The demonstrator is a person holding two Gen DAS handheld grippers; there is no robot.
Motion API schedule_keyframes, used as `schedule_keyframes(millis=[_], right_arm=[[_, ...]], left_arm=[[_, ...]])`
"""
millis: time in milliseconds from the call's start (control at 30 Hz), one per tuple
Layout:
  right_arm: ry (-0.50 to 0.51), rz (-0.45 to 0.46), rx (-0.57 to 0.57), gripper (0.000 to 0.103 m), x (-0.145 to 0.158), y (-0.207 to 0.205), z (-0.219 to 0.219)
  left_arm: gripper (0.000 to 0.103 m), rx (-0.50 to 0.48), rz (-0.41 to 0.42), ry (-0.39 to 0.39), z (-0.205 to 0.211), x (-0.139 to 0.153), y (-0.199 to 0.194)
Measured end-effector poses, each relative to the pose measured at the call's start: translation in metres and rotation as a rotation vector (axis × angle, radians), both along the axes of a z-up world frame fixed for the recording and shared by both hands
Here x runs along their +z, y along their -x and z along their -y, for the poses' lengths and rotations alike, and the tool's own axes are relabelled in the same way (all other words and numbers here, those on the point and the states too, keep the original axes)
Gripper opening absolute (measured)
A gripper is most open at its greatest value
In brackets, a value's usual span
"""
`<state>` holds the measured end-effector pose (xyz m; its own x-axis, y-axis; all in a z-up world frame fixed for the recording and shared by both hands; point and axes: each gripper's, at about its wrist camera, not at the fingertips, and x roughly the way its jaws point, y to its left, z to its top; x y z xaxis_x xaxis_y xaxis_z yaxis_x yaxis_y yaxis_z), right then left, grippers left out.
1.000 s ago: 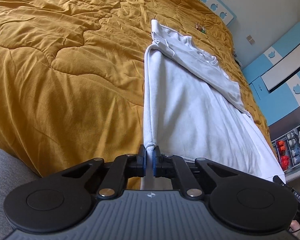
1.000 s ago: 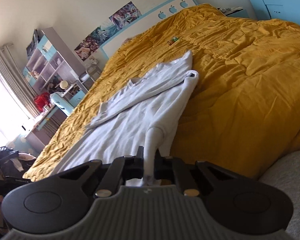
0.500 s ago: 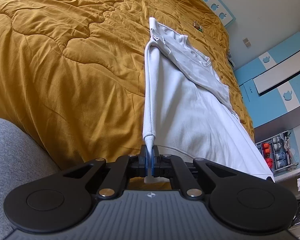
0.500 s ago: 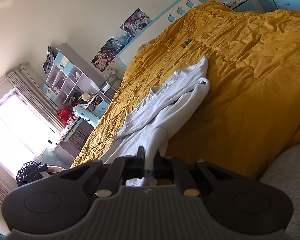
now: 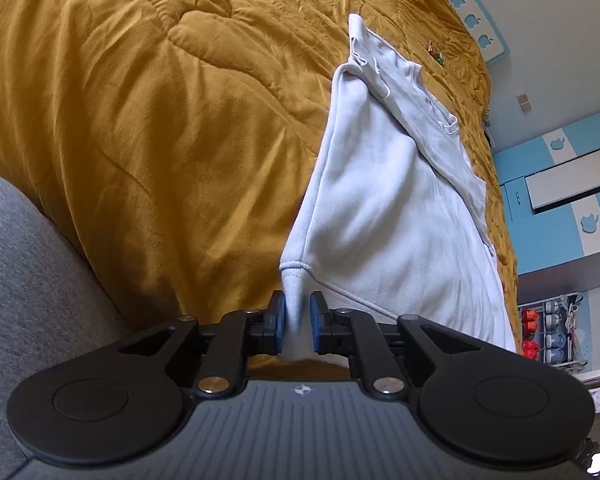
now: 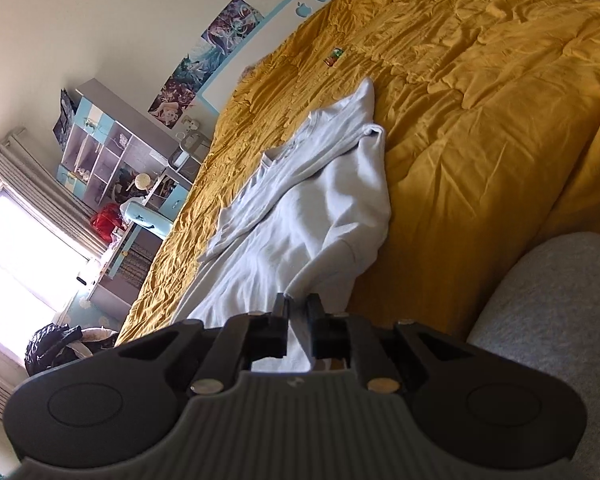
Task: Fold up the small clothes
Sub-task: 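Lift the hem with both tools and fold it toward the collar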
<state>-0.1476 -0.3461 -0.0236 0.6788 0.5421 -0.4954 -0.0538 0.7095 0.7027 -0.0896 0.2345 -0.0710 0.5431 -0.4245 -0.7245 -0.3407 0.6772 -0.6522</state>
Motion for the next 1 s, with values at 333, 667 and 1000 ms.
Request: schedule_keyframes(millis=[333, 667, 1000], right_arm=[[-0.133, -0.131, -0.078, 0.025, -0.046, -0.023, 0.008], [-0.174, 0.037, -0.002, 0.002, -0.018, -0.022, -0.007], [-0.39, 0.108, -0.008, 0.002, 0.021, -0.068, -0.002]], left_arm=[[0.03, 0.105, 0.024, 0.234, -0.017, -0.044, 0.0], [0.003, 0.05, 0.172, 0.325, -0.018, -0.006, 0.0], [0.003, 0.018, 0.288, 0.342, -0.014, 0.055, -0.044]])
